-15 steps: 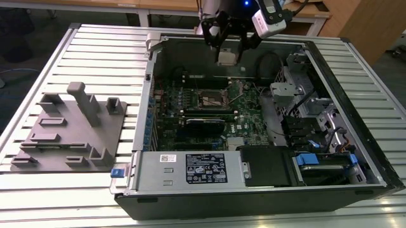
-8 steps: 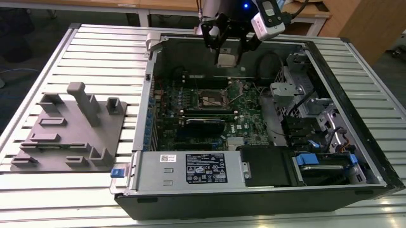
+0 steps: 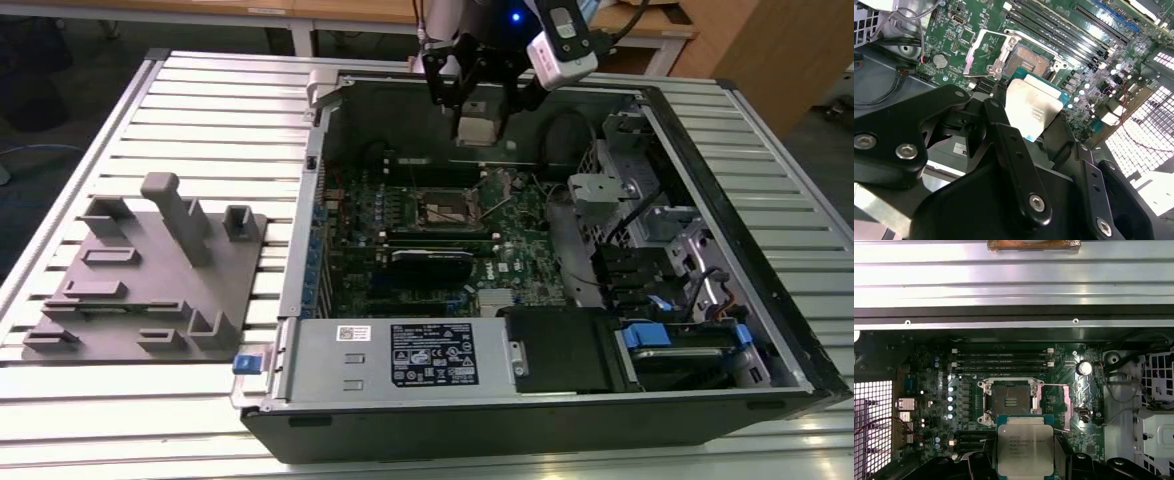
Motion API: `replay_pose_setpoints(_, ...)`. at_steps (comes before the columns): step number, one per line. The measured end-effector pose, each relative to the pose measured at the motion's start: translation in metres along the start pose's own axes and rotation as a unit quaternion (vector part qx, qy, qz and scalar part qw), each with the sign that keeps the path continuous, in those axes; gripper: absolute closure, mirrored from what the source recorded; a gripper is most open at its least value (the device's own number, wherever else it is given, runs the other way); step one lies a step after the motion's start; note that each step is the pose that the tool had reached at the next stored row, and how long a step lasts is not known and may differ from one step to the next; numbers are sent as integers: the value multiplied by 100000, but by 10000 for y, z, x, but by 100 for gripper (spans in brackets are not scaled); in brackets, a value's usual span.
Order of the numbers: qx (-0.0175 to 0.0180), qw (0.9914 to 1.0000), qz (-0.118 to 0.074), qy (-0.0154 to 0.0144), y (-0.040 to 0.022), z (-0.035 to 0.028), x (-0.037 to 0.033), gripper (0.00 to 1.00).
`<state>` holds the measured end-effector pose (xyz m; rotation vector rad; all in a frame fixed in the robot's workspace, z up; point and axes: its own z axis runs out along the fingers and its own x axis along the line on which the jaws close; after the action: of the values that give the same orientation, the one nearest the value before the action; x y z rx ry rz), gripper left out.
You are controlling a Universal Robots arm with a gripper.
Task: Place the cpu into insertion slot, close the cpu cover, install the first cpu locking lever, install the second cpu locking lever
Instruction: 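Place the cpu into insertion slot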
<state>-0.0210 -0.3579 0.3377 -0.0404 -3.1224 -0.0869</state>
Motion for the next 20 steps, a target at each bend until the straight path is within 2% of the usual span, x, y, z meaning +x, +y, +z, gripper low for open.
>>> replay_pose_setpoints(11, 87, 100000, 2, -2, -2, 44, 4, 46)
replay_pose_setpoints(20, 112, 100000, 2, -1, -3, 48, 16, 46)
